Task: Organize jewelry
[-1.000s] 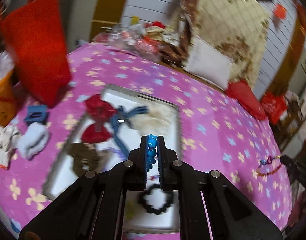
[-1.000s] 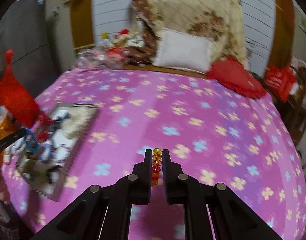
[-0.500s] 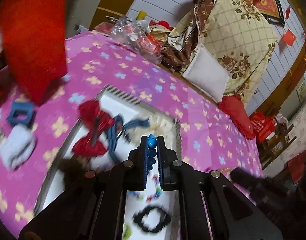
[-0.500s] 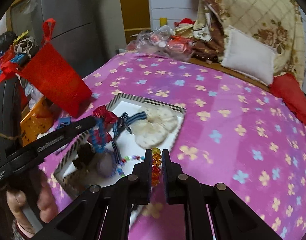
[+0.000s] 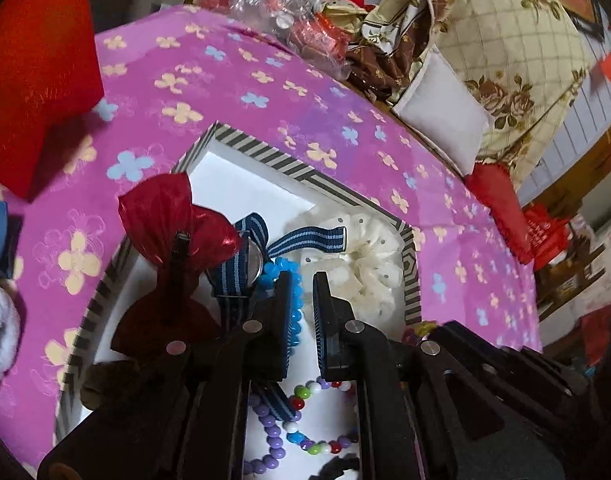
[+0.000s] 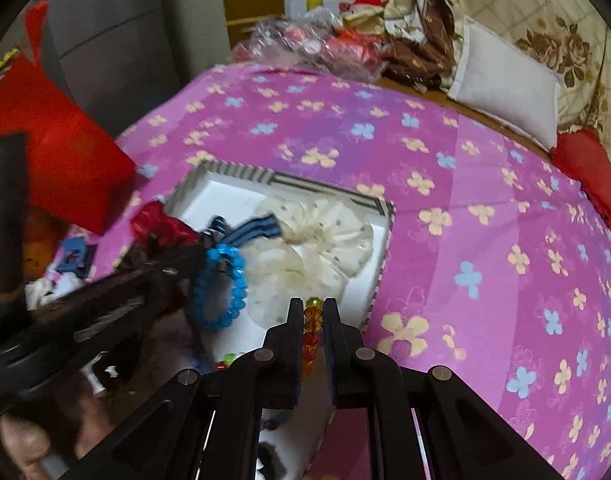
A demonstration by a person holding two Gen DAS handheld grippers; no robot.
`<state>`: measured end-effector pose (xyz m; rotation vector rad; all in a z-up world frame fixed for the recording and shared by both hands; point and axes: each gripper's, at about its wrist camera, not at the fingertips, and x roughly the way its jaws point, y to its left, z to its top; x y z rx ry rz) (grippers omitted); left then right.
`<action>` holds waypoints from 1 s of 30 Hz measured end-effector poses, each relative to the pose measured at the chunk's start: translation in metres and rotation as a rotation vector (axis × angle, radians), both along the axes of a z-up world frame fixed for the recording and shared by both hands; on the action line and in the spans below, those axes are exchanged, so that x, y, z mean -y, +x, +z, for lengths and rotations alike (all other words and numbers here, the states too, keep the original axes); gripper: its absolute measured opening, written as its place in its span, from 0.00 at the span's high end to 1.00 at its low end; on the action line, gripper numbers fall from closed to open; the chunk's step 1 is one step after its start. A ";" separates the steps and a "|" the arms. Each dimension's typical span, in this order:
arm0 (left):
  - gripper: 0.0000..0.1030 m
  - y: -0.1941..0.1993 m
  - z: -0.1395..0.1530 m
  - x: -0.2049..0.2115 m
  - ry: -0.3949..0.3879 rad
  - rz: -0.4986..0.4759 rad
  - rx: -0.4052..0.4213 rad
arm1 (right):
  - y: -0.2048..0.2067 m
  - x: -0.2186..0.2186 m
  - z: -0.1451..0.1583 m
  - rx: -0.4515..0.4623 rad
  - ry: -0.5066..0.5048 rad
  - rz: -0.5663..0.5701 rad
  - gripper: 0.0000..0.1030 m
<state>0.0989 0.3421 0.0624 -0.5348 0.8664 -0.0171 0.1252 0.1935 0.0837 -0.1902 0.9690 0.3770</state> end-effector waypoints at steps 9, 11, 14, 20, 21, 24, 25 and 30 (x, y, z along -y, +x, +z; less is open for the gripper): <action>0.67 -0.011 0.012 0.008 0.078 0.006 0.037 | 0.001 0.015 0.001 0.022 -0.015 -0.046 0.54; 0.66 -0.015 0.015 0.013 0.129 0.016 0.047 | -0.007 0.023 0.009 0.052 -0.006 -0.061 0.53; 0.64 -0.020 0.017 0.019 0.188 0.037 0.057 | -0.024 0.039 0.015 0.068 -0.009 -0.068 0.53; 0.63 -0.032 0.021 0.032 0.293 0.060 0.077 | -0.087 0.092 0.013 0.133 -0.040 -0.094 0.53; 0.63 -0.034 0.023 0.035 0.309 0.061 0.089 | -0.099 0.103 0.011 0.143 -0.044 -0.107 0.53; 0.62 -0.047 0.030 0.047 0.359 0.069 0.127 | -0.137 0.140 0.004 0.159 -0.060 -0.156 0.53; 0.61 -0.054 0.032 0.053 0.379 0.072 0.144 | -0.148 0.151 0.003 0.162 -0.066 -0.173 0.53; 0.51 -0.084 0.040 0.083 0.473 0.097 0.222 | -0.202 0.221 -0.001 0.168 -0.106 -0.270 0.53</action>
